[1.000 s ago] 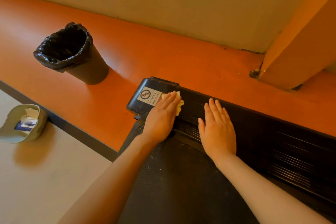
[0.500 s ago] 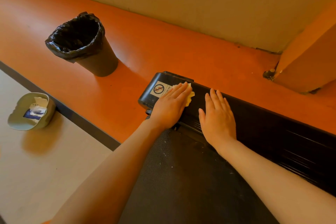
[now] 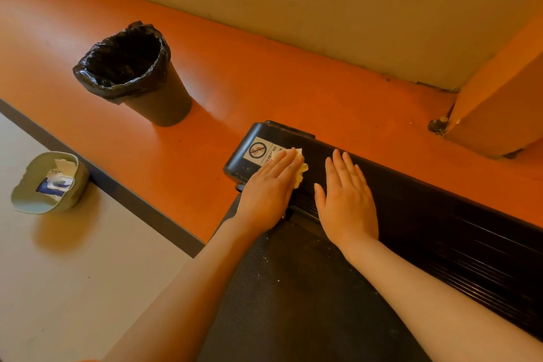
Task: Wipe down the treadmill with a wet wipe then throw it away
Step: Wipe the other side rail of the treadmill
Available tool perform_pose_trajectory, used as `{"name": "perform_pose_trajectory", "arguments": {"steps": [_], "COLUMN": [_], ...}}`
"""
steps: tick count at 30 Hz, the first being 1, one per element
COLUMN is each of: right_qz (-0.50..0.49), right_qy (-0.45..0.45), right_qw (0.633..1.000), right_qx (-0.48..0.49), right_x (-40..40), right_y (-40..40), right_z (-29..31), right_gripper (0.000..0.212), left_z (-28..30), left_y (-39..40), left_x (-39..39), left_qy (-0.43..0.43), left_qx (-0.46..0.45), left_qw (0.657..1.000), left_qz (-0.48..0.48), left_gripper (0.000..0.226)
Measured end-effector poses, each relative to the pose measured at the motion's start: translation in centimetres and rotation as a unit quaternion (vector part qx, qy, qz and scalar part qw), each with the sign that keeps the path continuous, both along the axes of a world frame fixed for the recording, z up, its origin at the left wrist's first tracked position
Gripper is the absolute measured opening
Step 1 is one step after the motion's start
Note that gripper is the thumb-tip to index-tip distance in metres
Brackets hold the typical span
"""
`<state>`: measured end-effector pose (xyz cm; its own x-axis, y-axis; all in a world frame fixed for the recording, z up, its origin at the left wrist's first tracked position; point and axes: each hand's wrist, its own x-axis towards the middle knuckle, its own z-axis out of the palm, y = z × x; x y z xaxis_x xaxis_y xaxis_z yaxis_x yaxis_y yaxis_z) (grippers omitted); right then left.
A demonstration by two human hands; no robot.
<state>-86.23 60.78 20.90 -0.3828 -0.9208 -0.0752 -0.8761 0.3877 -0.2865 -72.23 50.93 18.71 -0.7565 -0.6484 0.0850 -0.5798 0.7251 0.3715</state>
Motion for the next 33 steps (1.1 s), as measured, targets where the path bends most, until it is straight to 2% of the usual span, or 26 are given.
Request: {"name": "perform_pose_trajectory", "arguments": {"steps": [17, 33], "right_qz": [0.002, -0.002], "right_qy": [-0.001, 0.01], "right_qw": [1.0, 1.0], "right_qx": [-0.006, -0.013], "right_x": [-0.1, 0.0], "right_y": [0.1, 0.1], "right_z": [-0.2, -0.6], "right_gripper": [0.057, 0.056], "left_z": [0.5, 0.3], "left_y": [-3.8, 0.0], "left_x": [-2.4, 2.5], "left_qy": [-0.028, 0.004], "left_qx": [0.025, 0.002], "left_qw": [0.999, 0.999], "left_qz": [0.017, 0.033], "left_gripper": [0.051, 0.045]}}
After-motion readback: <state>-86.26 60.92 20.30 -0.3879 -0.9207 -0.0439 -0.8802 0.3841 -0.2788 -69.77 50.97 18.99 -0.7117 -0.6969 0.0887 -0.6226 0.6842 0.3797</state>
